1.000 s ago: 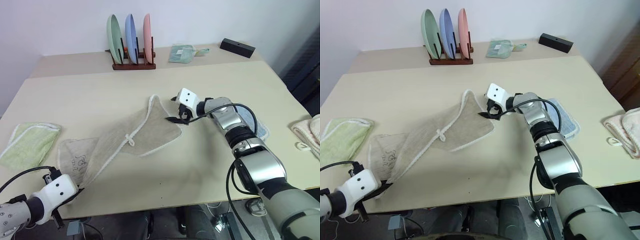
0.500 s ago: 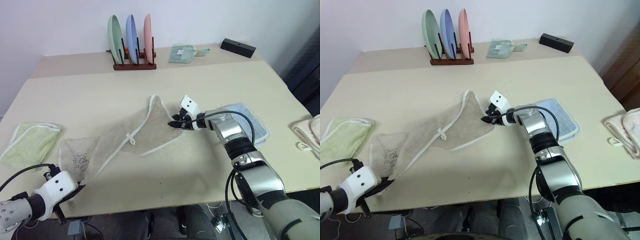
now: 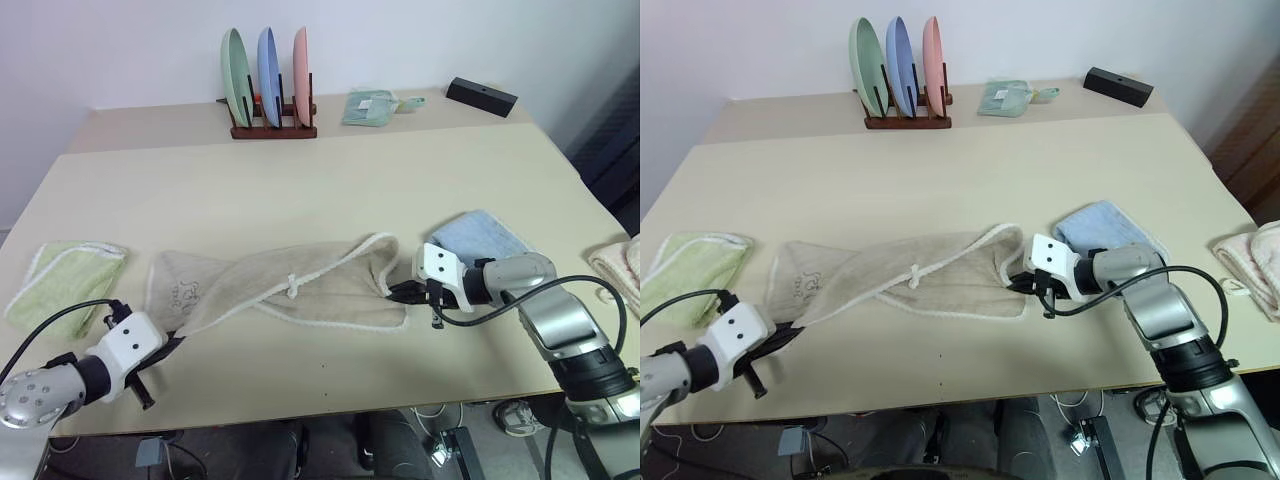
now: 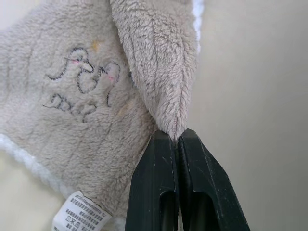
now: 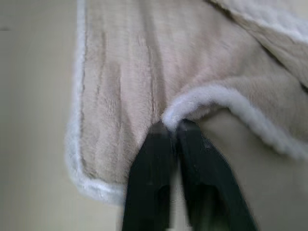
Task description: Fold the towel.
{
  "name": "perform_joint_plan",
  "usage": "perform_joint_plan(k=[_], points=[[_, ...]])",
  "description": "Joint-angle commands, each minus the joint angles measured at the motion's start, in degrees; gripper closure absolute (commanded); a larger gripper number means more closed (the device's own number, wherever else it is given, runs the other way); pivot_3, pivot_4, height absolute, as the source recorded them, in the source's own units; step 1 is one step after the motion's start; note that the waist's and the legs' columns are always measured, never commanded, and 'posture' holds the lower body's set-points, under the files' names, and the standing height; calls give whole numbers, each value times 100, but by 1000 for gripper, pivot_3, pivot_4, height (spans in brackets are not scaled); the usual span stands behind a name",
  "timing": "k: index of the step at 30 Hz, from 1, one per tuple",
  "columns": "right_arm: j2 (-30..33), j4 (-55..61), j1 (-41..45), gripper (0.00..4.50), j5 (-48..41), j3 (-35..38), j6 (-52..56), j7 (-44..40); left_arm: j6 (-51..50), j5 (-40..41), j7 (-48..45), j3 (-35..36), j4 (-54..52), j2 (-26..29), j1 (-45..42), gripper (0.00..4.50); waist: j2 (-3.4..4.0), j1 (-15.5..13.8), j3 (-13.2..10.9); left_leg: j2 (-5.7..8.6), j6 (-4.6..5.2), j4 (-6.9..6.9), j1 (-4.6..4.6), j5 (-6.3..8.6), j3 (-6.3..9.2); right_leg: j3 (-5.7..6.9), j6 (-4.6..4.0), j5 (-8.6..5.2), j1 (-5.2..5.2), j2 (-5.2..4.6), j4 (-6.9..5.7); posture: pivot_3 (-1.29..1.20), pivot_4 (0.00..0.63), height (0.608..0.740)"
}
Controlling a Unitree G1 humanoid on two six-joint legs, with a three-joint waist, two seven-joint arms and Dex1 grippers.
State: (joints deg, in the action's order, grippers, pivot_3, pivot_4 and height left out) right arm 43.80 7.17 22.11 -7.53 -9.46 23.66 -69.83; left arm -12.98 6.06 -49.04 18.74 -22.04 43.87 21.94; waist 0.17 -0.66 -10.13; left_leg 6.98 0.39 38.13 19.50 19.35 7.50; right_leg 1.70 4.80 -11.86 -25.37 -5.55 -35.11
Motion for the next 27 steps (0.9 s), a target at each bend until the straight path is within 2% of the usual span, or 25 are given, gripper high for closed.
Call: perform_joint_plan(k=[1,3,9,14,20,27], points=[[61,97,252,2175,-47,299,-83,275,203,-97,62,-58,165,106,-178,4500,-2,-12,0,0,-1,1,0,0,1,0,0,0,0,1,0,0,150,740],[62,-115,469,1221,-12,403,-200,442,257,-144,103,-118,271,119,-333,4500,-2,-12,0,1,-8,4,0,-5,0,0,0,0,0,0,0,0,150,740],[35,-947,1189,1221,69,472,-529,733,393,-207,260,-287,439,71,-658,4500,-3,-9,0,1,-29,5,2,-16,0,1,0,1,0,-1,0,0,150,740],[-91,-1784,1716,1221,90,299,-886,539,435,-254,353,-424,476,48,-728,4500,-2,-5,-1,2,-25,5,6,-14,-1,1,0,1,-2,-2,5,0,150,740],[-590,-3915,2711,1221,981,-304,-2281,898,417,-270,437,-570,435,34,-767,4500,-2,34,0,1,-30,4,-2,-17,-4,-1,-2,2,-1,0,-3,0,150,740],[-1158,-5522,3526,1221,1488,-779,-3405,652,404,-257,502,-536,308,45,-603,4500,0,39,-1,3,-31,5,1,-19,-6,-3,-2,2,-6,-1,-6,0,150,740]])
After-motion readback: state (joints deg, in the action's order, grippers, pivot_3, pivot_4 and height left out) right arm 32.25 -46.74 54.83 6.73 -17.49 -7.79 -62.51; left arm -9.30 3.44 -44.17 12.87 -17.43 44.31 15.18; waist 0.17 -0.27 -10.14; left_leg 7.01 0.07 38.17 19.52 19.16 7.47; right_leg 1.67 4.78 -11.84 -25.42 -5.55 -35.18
